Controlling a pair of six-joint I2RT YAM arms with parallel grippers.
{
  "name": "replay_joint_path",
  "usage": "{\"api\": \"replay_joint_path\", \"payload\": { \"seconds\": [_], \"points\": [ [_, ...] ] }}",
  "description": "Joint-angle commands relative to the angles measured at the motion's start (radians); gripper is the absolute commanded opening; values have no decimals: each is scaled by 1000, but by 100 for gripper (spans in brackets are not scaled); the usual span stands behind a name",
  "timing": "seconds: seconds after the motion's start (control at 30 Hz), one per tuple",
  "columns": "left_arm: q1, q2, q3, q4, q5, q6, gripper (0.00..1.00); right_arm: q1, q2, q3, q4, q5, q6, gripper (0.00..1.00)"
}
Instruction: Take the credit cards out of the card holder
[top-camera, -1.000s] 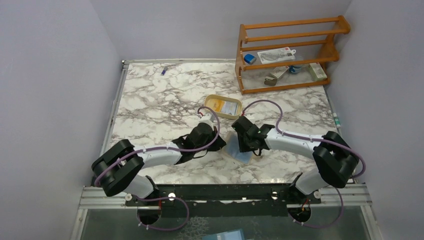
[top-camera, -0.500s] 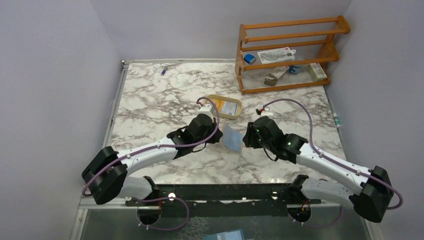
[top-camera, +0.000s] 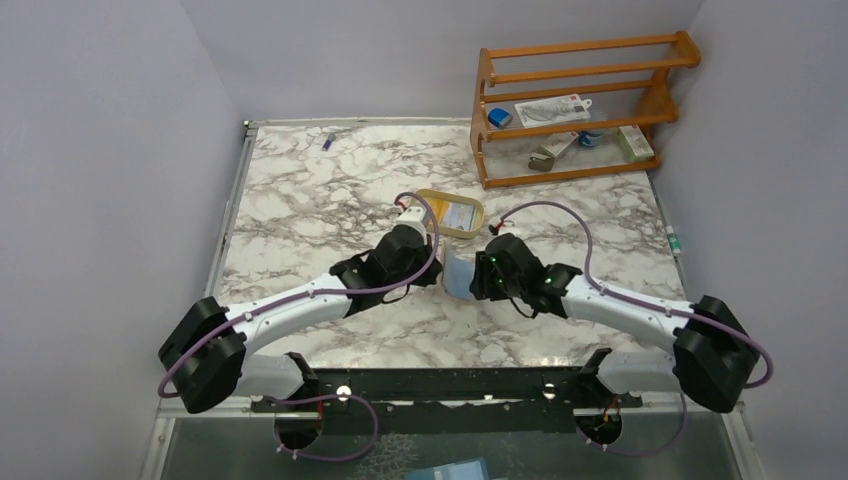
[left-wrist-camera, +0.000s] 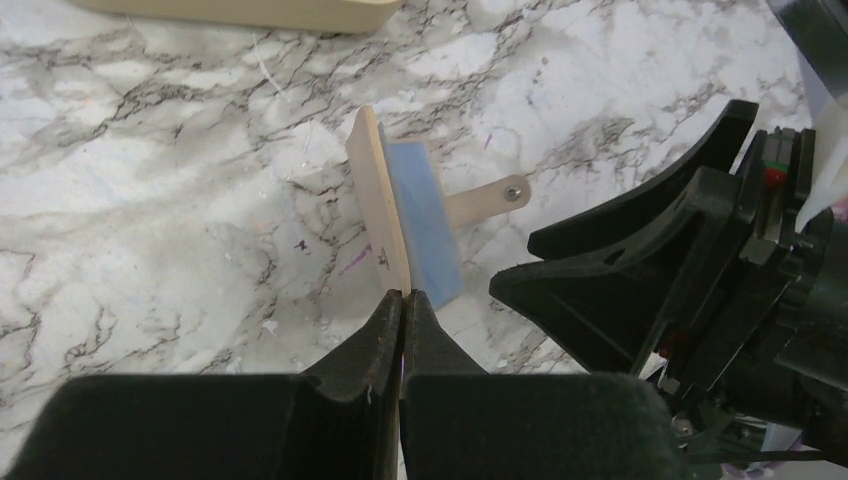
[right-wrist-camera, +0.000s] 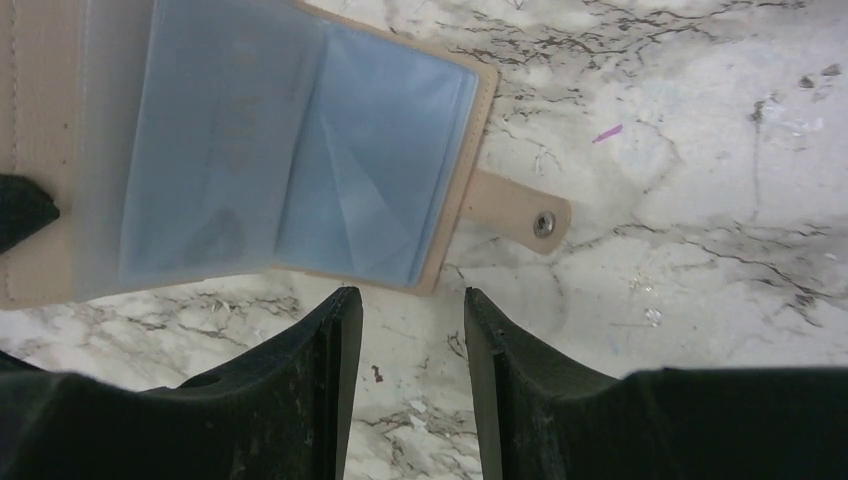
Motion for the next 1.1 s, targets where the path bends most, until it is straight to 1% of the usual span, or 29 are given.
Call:
{"api": "replay_joint_path", "payload": {
  "seconds": [0.0,0.1,0.23,0.47,0.57,0.83,0.87,0.97,1.03,1.07],
  "points": [
    [3,15,-90,59,-13,-26,0,4,128,29,125,-54,-5,48],
    [3,32,-130,107,-3,-47,0,4,196,58,170,-64,-8,47],
    [2,46,-170,142,-5,-63,0,4,231,106,183,-48,-21,47],
    [3,72,-229,199,-7,-106,0,4,301,176,158,-39,-62,46],
    [3,77,-244,222,-9,-121,0,4,324,170,167,-63,-61,46],
    [3,99,-264,271,30,-155,0,4,362,98,257,-160,-12,46],
    [3,100,-266,273,31,-156,0,4,360,97,264,-174,-27,47],
    [3,103,-268,277,33,-153,0,4,342,104,314,-243,-105,59],
    [3,103,-265,272,33,-151,0,4,329,121,299,-247,-154,66],
    [2,102,-263,271,32,-149,0,4,326,133,282,-242,-175,72]
  ]
}}
